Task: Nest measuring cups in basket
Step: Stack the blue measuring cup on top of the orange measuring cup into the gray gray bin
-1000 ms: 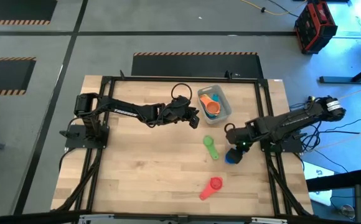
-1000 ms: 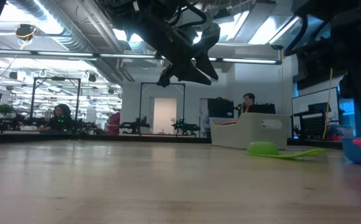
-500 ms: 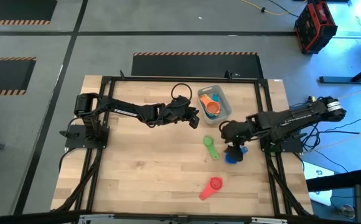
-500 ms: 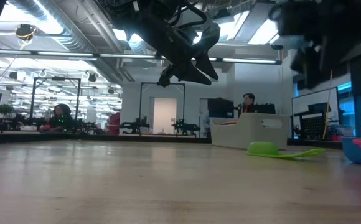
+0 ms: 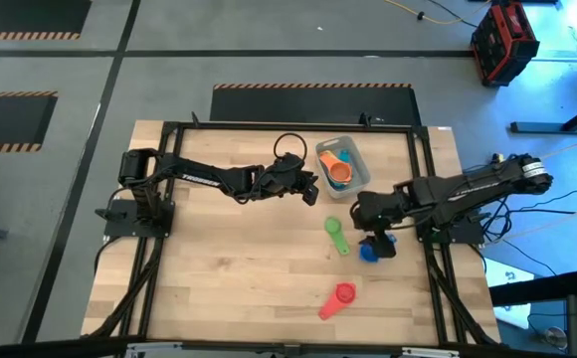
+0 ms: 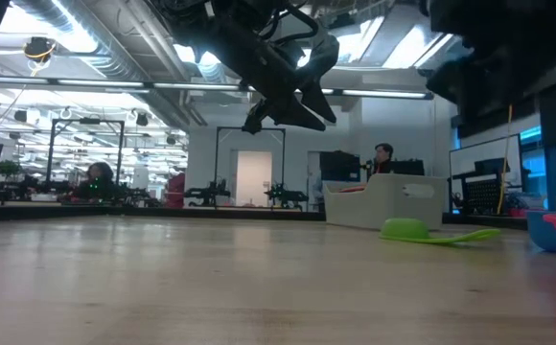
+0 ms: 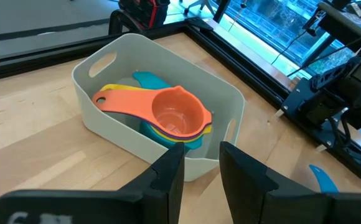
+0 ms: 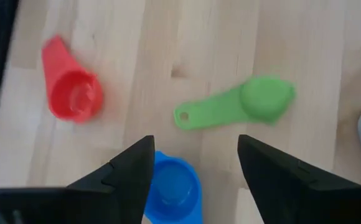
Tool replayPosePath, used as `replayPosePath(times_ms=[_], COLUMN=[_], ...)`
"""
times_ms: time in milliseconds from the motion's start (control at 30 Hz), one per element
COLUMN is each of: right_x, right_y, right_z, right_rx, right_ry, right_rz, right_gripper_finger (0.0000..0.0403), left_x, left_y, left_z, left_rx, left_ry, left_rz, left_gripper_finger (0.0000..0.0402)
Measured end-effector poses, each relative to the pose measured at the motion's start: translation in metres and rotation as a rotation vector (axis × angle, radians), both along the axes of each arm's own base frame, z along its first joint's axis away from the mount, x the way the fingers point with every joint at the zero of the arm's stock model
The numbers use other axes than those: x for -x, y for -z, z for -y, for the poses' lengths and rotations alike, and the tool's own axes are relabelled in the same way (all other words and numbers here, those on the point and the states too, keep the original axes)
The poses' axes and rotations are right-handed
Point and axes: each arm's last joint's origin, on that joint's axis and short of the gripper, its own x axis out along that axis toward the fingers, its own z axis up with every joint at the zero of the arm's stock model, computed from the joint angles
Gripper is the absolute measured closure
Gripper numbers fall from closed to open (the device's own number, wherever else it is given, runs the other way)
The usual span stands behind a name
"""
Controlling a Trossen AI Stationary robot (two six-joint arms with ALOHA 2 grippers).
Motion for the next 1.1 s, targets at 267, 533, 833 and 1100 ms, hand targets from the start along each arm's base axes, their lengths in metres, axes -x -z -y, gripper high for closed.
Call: replayPosePath(times_ms=[267, 533, 833, 1100], right_x=[0.011, 0.017, 0.029, 0.032], right_y=[0.038, 0.066, 0.097, 0.102], right_z=[0.002, 0.002, 0.004, 0.005], right_rx=[0.021, 0.022, 0.014, 0.016], right_ry=[-0.008, -0.092, -0.09, -0.089], right_rz=[-0.095, -0.079, -0.067, -0.082], right_gripper_finger=[0.0166, 0.0167, 0.0167, 0.0234], left_x=[0.0, 0.0, 0.0, 0.0], left_y=[0.0, 0.0, -0.001, -0.001], left_z=[0.0, 0.0, 0.0, 0.0], left_rx=[0.0, 0.0, -0.001, -0.002], left_ry=[0.0, 0.0, 0.0, -0.003], left_rz=[0.001, 0.002, 0.008, 0.008], left_gripper_finger=[0.0308, 0.0308, 0.0308, 0.0308])
